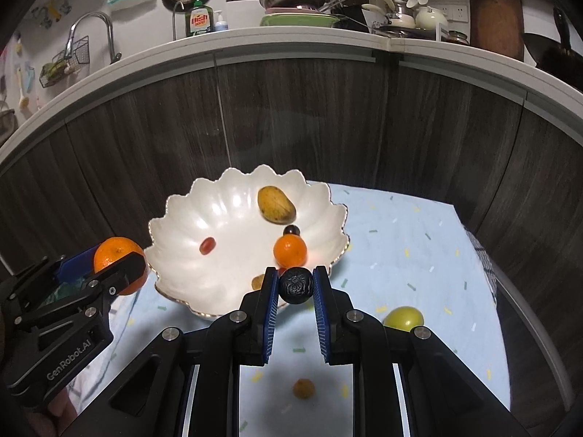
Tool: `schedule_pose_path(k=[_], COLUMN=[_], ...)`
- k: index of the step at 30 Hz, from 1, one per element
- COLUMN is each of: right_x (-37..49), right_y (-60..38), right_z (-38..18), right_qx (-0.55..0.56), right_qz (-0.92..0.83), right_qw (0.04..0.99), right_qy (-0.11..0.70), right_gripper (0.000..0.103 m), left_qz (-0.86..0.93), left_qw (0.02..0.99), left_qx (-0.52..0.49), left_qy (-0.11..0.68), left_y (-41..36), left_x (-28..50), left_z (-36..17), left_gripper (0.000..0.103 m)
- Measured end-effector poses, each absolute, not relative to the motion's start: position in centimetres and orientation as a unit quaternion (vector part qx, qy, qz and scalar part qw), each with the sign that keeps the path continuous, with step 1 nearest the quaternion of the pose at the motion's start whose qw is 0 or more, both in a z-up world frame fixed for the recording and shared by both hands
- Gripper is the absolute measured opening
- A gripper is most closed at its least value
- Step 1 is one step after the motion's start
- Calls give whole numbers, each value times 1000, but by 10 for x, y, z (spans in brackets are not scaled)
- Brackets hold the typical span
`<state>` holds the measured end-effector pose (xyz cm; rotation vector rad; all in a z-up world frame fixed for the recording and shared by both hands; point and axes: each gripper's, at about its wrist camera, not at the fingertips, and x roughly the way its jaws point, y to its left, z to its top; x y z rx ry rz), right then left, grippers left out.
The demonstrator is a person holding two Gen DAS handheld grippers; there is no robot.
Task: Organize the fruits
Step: 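Lift and carry the tangerine with the left tool over the bowl while the right tool carries the blueberry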
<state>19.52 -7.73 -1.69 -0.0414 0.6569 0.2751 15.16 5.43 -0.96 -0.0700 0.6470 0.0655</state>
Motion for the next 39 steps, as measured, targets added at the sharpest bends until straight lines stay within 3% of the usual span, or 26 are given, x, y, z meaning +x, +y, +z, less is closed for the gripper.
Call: schedule_pose_path(k=[22, 39], right_x=[225, 252], right_y=[-59, -32], right_z=[-4, -35], right_qx=[-21, -35], right_qz=[144, 163], right_qw=[934, 913], right_qy=[327, 373], right_gripper=[20, 20], left_qz=[27, 4], left_qw=[945, 932], left_qx=[-35, -38], left_qy=[324, 360], left_y=[76, 92], left_x=[189, 218], left_z=[-2, -34], left_gripper=[43, 44])
